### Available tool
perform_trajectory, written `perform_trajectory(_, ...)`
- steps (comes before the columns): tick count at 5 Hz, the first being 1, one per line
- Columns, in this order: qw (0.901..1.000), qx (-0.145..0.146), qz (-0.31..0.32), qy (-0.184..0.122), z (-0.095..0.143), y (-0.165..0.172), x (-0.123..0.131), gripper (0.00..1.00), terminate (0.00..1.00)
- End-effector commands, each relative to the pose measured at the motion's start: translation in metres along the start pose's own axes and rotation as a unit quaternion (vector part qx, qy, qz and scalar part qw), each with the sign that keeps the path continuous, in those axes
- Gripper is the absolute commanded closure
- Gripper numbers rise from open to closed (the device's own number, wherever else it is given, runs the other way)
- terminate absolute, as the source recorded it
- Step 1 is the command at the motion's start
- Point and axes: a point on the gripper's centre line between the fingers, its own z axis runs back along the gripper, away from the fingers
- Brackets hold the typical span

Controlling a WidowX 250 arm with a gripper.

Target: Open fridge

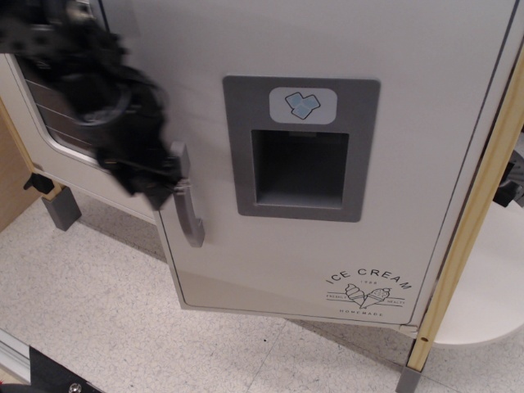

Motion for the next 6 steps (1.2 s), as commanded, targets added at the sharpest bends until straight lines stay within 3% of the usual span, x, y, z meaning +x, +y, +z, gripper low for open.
perform_trajectory(1, 0.9988, 0.017, 0.009, 0.045, 0.015, 0.048, -0.053, 0.00, 0.00)
perform_trajectory(2, 0.9943, 0.041, 0.093, 0.031, 0.015, 0.082, -0.042, 0.00, 0.00)
perform_trajectory(3, 0.9797, 0.062, 0.191, 0.006, 0.017, 0.104, -0.015, 0.00, 0.00)
perform_trajectory(4, 0.9671, 0.074, 0.243, -0.003, 0.014, 0.112, 0.011, 0.00, 0.00)
perform_trajectory(5, 0.9572, 0.084, 0.277, -0.019, 0.027, 0.115, 0.032, 0.00, 0.00)
perform_trajectory(6, 0.9526, 0.076, 0.292, -0.038, 0.058, 0.102, 0.041, 0.00, 0.00)
